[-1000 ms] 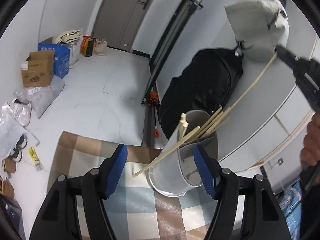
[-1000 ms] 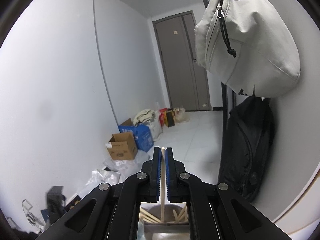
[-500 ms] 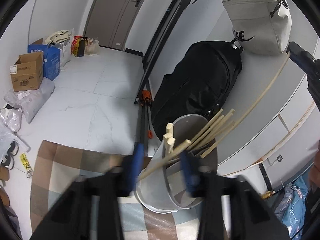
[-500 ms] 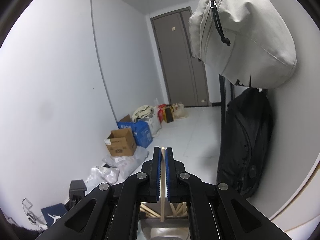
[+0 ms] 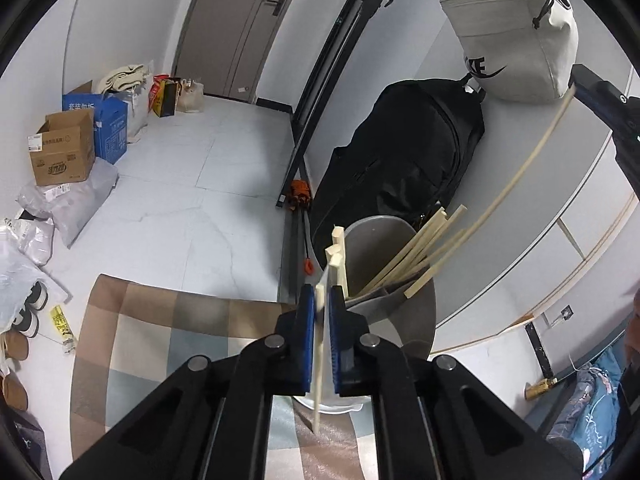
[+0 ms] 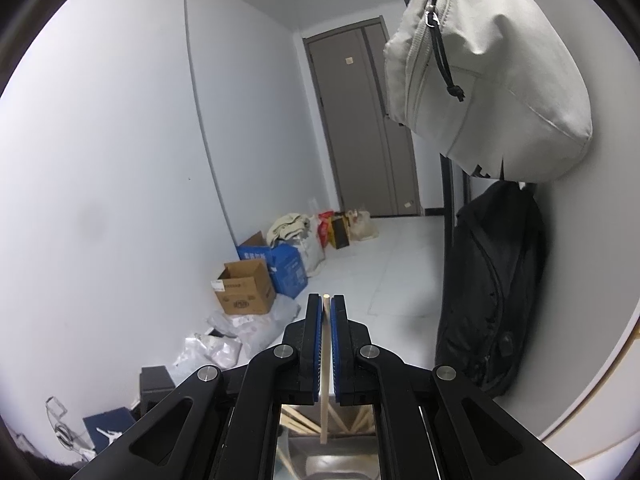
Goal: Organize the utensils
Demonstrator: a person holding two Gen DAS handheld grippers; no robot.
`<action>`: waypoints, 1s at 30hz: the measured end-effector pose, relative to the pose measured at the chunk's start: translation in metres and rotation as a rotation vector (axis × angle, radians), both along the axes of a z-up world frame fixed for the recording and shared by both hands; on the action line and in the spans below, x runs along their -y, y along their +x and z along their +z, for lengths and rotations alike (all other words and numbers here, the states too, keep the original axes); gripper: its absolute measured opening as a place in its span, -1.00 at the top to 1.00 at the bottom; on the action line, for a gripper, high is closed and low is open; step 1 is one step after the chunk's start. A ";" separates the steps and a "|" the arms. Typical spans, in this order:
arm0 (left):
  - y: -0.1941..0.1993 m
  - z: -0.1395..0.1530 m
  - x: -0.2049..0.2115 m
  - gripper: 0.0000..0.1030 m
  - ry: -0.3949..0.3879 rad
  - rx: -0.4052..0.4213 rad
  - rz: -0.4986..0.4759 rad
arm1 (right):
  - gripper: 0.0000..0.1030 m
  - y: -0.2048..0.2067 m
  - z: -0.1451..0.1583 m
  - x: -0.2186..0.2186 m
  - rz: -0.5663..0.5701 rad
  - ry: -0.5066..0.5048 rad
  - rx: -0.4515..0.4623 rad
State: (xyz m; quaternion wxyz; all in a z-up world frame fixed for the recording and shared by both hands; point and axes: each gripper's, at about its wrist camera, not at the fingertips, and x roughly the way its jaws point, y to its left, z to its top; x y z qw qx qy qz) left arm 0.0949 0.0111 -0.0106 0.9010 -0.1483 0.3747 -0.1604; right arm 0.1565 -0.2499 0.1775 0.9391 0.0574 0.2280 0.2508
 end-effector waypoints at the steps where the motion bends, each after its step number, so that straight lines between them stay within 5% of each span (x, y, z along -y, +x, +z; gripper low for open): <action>1: 0.000 0.000 0.000 0.95 0.013 0.000 0.008 | 0.94 0.000 0.000 -0.001 0.001 -0.002 0.000; 8: 0.000 -0.006 -0.009 1.00 -0.015 -0.045 0.036 | 0.94 0.000 -0.001 0.000 0.004 0.004 -0.009; 13: -0.001 -0.037 -0.025 1.00 -0.051 -0.183 0.083 | 0.94 -0.008 -0.001 0.008 0.006 0.004 -0.004; 17: 0.003 -0.068 -0.019 0.39 -0.026 -0.289 0.094 | 0.94 -0.023 -0.011 0.017 0.009 0.026 -0.022; 20: 0.017 -0.076 -0.012 0.17 0.022 -0.304 0.141 | 0.94 -0.042 -0.015 0.026 0.003 0.063 -0.027; 30: 0.062 -0.110 -0.007 0.17 0.075 -0.390 0.239 | 0.94 -0.096 -0.036 0.054 -0.012 0.134 -0.070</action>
